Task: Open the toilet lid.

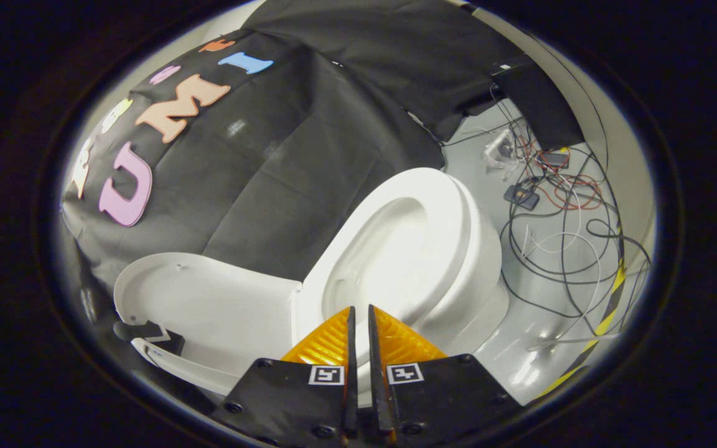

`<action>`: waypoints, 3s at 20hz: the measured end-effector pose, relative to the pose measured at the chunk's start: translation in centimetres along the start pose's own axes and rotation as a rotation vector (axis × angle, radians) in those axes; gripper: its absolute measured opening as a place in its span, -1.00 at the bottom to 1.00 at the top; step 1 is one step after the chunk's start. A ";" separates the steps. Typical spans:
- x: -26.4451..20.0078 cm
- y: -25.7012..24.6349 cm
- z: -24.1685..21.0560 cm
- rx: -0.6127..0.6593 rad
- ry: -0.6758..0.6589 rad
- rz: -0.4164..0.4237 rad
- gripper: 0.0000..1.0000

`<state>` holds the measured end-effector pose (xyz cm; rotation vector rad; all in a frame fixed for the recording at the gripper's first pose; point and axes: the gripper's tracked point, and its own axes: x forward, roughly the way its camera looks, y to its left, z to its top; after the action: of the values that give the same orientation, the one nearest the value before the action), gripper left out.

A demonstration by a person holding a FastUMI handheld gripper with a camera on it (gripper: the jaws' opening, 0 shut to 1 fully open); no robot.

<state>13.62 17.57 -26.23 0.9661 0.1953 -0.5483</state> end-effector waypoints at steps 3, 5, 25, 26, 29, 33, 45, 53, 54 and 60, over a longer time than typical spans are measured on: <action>-0.9 3.7 2.5 -0.067 -0.061 0.066 -0.78; -1.5 7.4 4.2 -0.133 -0.104 0.121 -0.78; -11.3 37.0 -0.2 -0.871 -0.195 0.703 -0.79; -11.0 36.9 0.8 -0.885 -0.207 0.702 -0.64; -10.8 35.3 4.0 -0.907 -0.245 0.673 -0.20; -9.2 32.1 8.4 -0.913 -0.223 0.635 0.39; -6.8 20.3 23.5 -1.018 -0.239 0.481 0.69; -7.1 14.6 29.5 -1.035 -0.251 0.478 0.68; -7.0 14.1 29.9 -1.040 -0.248 0.483 0.69; -6.8 12.0 31.8 -1.028 -0.260 0.516 0.69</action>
<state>11.56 -0.82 3.05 -0.0764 -0.0243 -0.0427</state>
